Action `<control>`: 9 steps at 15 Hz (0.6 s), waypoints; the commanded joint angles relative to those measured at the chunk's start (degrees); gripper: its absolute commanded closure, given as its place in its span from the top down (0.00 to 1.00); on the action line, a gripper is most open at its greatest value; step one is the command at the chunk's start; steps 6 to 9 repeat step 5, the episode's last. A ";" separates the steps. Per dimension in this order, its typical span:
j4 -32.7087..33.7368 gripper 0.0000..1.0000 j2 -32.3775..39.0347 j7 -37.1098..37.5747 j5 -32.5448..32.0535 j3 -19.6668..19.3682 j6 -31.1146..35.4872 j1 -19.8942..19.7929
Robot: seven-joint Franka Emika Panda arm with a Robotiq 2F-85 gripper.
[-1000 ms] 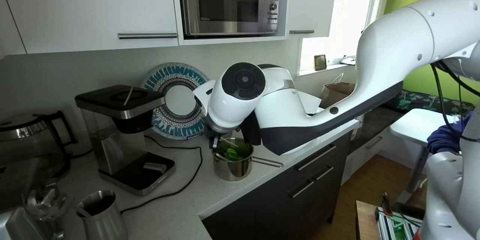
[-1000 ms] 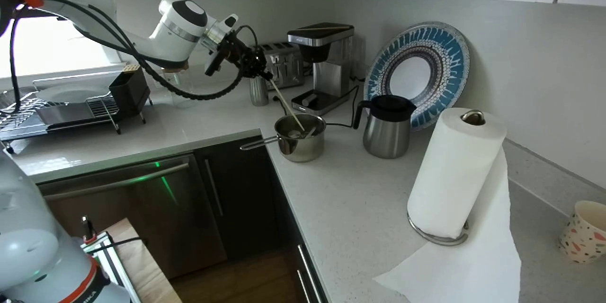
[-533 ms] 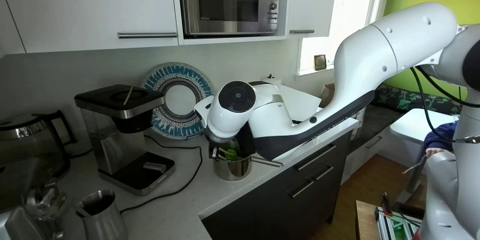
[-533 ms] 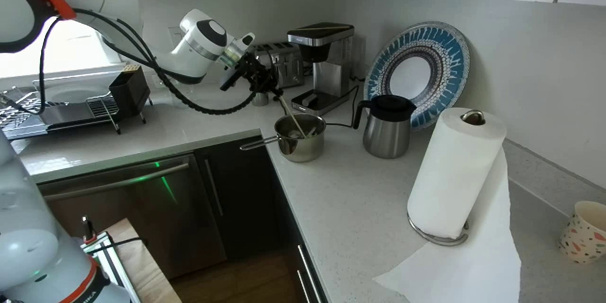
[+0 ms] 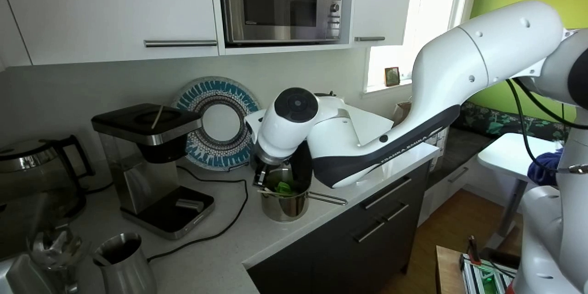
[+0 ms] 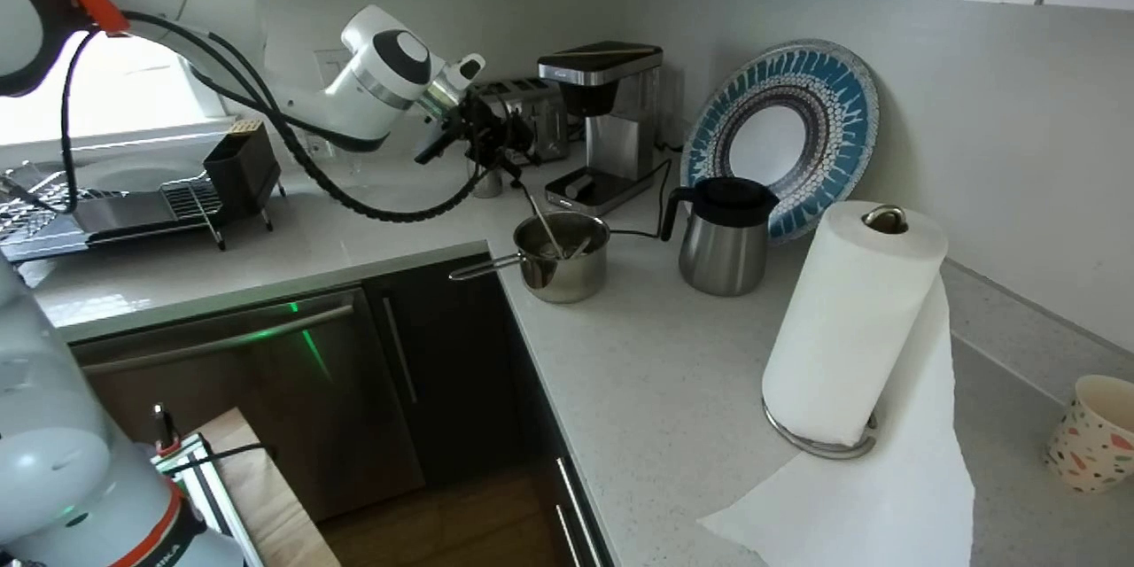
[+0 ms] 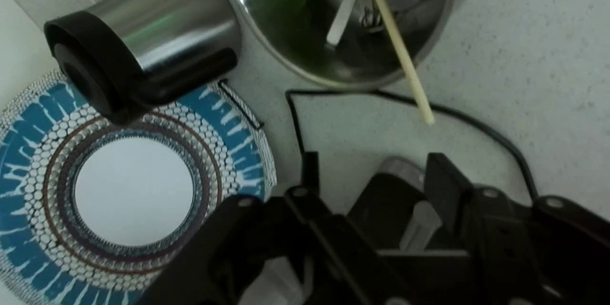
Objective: Remove the white stirrer from the silver vessel on the left and put it in the silver pot on the right.
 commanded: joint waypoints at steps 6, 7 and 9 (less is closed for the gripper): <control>-1.73 1.00 -7.04 -14.44 21.48 3.72 10.39 5.28; -1.73 1.00 -7.04 -14.44 21.48 3.72 10.39 5.28; -1.73 1.00 -7.04 -14.44 21.48 3.72 10.39 5.28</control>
